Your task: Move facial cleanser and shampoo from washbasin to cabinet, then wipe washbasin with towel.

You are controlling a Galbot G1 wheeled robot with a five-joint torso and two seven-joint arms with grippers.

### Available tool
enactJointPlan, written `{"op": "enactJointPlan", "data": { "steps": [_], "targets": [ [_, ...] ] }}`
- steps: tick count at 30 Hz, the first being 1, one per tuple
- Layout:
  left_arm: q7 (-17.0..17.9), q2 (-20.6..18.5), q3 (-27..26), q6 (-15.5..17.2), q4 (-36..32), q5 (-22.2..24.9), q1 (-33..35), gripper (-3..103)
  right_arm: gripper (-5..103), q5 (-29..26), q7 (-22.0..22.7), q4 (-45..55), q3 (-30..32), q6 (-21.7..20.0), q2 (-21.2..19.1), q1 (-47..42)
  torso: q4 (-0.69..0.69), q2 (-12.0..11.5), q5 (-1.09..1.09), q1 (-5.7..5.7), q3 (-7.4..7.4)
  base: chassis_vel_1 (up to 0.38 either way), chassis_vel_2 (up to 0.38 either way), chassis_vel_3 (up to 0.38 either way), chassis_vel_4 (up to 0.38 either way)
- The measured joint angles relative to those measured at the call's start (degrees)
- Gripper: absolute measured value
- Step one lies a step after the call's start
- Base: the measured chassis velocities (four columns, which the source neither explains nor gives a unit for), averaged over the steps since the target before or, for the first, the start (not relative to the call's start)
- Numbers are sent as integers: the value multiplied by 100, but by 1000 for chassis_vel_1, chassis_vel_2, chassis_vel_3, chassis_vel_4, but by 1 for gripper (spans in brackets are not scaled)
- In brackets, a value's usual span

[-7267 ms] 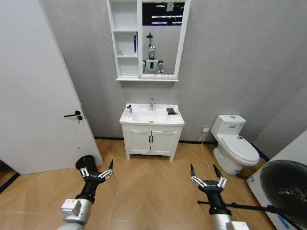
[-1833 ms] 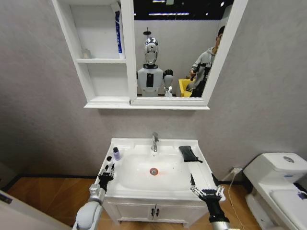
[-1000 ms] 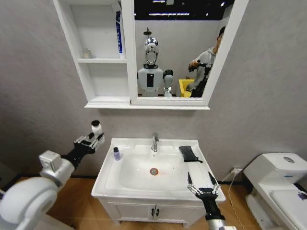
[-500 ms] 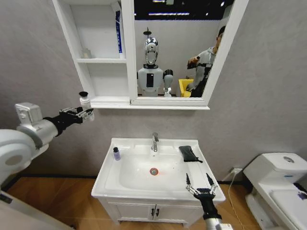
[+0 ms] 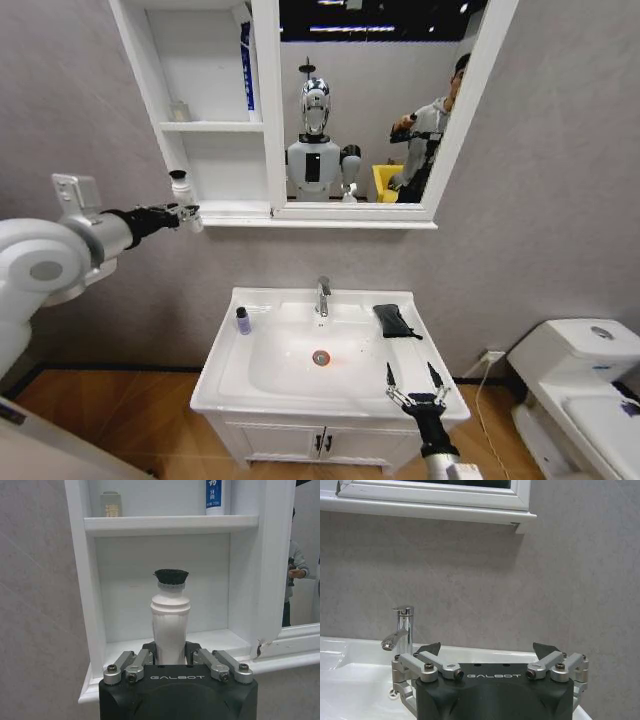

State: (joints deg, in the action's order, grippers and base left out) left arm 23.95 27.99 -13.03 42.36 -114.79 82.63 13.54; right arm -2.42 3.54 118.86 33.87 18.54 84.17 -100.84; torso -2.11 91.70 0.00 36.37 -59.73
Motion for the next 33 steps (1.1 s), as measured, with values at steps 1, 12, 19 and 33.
{"op": "enactJointPlan", "data": {
  "steps": [1,12,19,33],
  "targets": [
    [0,0,0,0,0,0,0,29,100,0,0,0,0,0,0,0,0,0,0,0,0,0,0,0,0],
    [-61,521,1290,-10,1016,-429,-1391,29,100,-14,-16,-125,-8,-19,4,50,0,0,1,0,0,0,0,0,0],
    [-126,814,1481,-14,1704,-654,-1719,29,100,-15,-18,-218,-7,8,12,67,-1,0,0,0,0,0,0,0,0],
    [-201,1300,1620,-20,2277,-852,-1939,29,100,-26,-26,-262,44,-19,4,110,-1,0,0,0,0,0,0,0,0]
  ]
}}
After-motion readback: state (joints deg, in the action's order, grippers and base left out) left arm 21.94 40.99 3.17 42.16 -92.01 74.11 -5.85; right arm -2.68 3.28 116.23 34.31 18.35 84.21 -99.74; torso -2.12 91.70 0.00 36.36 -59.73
